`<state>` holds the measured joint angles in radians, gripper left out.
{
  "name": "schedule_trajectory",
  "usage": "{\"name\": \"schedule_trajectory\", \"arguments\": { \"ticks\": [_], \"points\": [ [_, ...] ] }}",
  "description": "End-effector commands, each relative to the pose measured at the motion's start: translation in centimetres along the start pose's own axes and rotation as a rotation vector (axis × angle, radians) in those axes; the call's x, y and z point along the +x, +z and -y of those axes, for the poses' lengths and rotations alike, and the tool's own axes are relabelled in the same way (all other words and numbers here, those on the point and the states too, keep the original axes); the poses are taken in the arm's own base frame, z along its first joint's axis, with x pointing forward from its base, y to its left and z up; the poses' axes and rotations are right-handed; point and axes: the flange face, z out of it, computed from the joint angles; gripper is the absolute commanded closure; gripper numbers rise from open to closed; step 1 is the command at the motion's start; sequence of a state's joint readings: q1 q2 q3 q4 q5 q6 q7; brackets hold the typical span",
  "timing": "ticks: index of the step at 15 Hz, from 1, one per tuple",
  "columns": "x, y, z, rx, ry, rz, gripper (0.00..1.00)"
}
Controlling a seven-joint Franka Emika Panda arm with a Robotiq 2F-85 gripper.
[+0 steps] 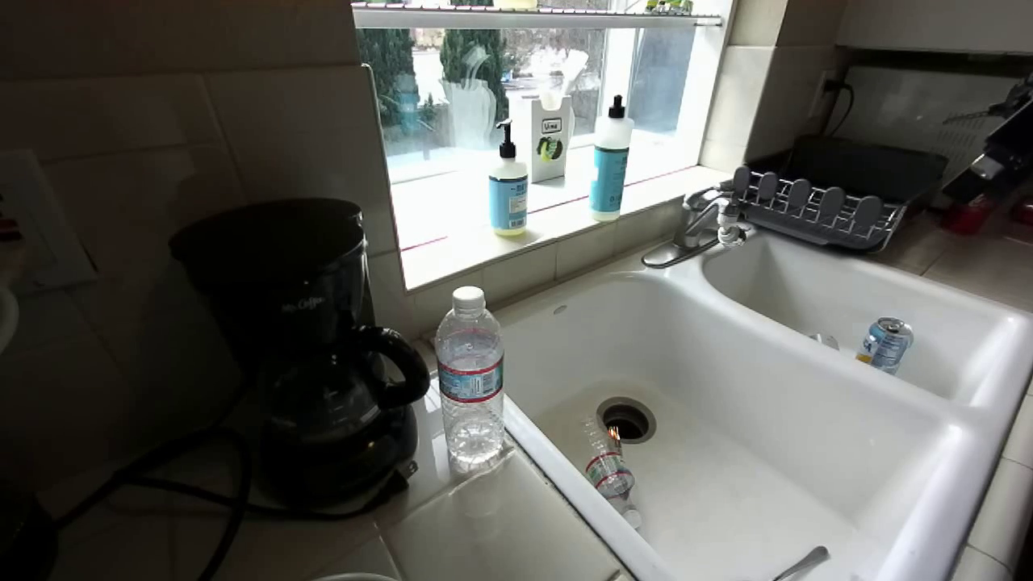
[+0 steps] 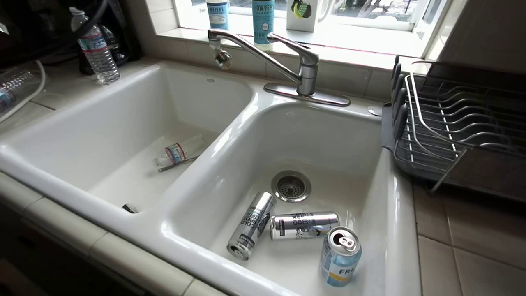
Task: Remove the right bottle from the window sill
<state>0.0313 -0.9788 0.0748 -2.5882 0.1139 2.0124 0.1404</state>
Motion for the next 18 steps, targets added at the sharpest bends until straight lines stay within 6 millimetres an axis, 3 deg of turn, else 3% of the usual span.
{"name": "schedule_trajectory", "arguments": {
  "ticks": [1, 6, 9, 10, 12, 17, 18],
  "points": [
    [3.6, -2.9, -3.5, -0.069, -0.043, 0.003, 0.0],
    [11.4, -4.1, -8.8, 0.013, -0.018, -0.122, 0.0],
    [15.0, -4.0, -8.1, 0.103, -0.028, -0.188, 0.0],
    [12.3, -4.5, -9.0, 0.055, -0.014, -0.18, 0.0],
    [14.3, -3.8, -8.4, 0.081, -0.019, -0.179, 0.0],
    [15.1, -3.6, -7.9, 0.077, -0.011, -0.182, 0.0],
    [16.1, -3.1, -7.8, 0.044, -0.006, -0.177, 0.0]
  ]
}}
